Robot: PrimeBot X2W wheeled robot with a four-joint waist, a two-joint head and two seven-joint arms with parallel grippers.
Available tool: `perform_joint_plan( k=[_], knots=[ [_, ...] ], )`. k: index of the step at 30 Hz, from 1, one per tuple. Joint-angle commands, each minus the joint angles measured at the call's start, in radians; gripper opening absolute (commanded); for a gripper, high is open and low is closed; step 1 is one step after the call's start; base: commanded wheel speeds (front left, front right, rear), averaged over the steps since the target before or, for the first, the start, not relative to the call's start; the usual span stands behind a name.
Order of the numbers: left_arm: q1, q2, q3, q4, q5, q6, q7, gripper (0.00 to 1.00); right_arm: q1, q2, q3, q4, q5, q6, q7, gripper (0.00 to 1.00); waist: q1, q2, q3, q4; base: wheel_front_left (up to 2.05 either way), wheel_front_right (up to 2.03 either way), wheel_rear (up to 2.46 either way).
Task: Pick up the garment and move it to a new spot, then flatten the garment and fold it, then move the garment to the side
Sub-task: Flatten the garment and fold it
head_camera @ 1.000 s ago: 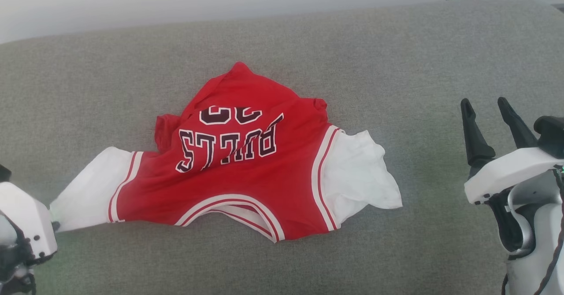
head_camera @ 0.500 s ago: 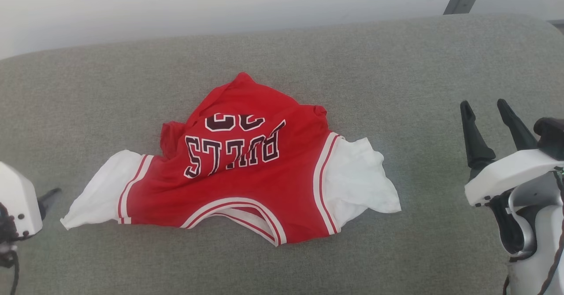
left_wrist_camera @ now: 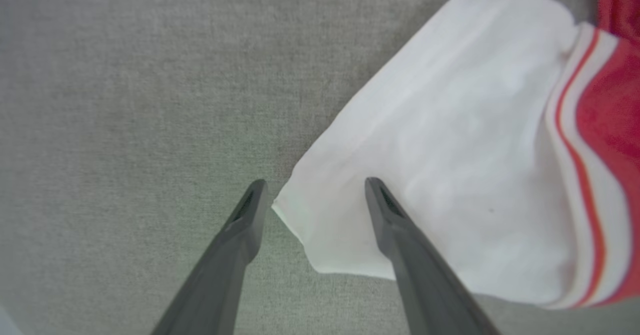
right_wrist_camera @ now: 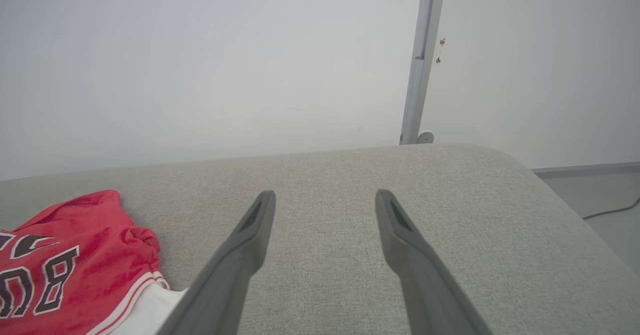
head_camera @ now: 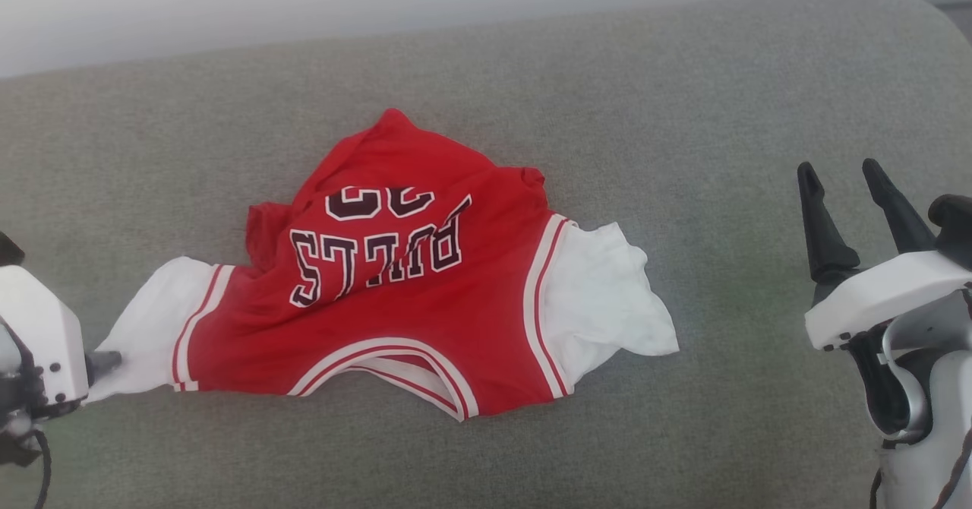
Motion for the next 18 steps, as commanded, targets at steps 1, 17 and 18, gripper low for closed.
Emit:
perform_joint_plan(
  k=[1,17,18],
  knots=[
    [-0.012,-0.005,-0.007,0.017,0.004,0.008,0.013,1.0,-0.001,-0.001,-0.004,-0.01,-0.004,0.0,0.004,1.0,0.0,-0.0001,0.013,-0.009,0.0,0.0,0.0],
    [-0.02,-0.086,-0.035,0.147,0.01,-0.042,-0.048,0.0,0.028,-0.015,0.047,-0.041,0.045,0.0,0.116,1.0,0.0,-0.0001,0.056,-0.003,0.0,0.0,0.0],
    [-0.026,-0.088,-0.037,0.154,0.011,-0.048,-0.053,0.0,0.034,-0.022,0.065,-0.042,0.056,0.0,0.142,1.0,0.0,-0.0001,0.057,0.001,0.0,0.0,0.0]
  ],
)
